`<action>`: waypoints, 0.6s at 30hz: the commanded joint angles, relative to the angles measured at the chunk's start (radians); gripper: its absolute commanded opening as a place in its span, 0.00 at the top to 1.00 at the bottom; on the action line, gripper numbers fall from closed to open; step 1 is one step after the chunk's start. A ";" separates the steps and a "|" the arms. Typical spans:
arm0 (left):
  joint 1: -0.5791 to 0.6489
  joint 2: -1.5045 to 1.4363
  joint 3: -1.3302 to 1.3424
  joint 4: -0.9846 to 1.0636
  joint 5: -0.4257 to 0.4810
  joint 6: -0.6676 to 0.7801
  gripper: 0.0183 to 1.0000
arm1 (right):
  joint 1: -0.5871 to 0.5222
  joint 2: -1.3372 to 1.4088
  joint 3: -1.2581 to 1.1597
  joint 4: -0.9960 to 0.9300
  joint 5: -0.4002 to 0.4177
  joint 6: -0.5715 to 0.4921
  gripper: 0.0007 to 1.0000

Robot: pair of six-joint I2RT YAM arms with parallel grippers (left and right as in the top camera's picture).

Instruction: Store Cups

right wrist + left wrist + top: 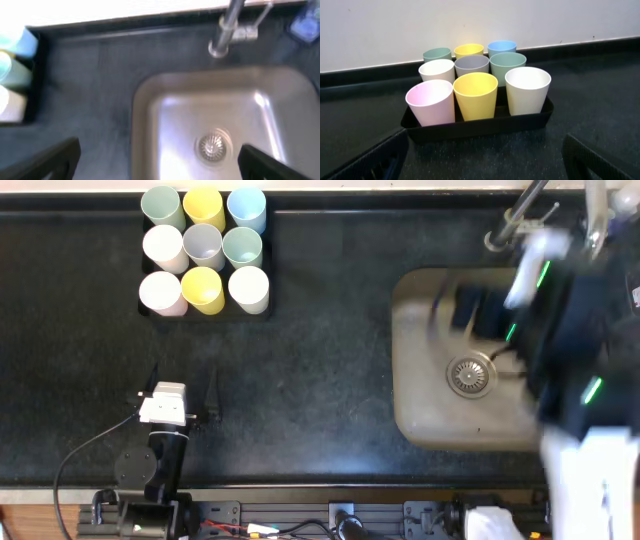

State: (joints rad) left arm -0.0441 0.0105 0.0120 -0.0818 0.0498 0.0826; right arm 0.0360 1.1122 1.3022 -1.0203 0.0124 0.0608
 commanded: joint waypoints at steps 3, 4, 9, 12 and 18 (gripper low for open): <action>-0.001 -0.008 -0.001 -0.003 0.012 0.015 0.00 | 0.116 -0.396 -0.605 0.468 0.298 -0.087 0.00; -0.001 -0.008 -0.001 -0.003 0.012 0.016 0.00 | 0.119 -0.433 -0.657 0.518 0.300 -0.092 0.00; -0.001 -0.008 -0.001 -0.003 0.012 0.015 0.00 | 0.121 -0.573 -0.883 0.666 0.299 -0.227 0.00; -0.001 -0.008 -0.001 -0.003 0.012 0.015 0.00 | 0.126 -0.628 -1.023 0.842 0.299 -0.229 0.00; -0.001 -0.008 -0.001 -0.003 0.012 0.015 0.00 | 0.127 -0.643 -1.249 1.386 0.299 -0.229 0.00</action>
State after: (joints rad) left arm -0.0441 0.0105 0.0120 -0.0818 0.0502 0.0822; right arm 0.1581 0.4808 0.1116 0.2768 0.2962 -0.1539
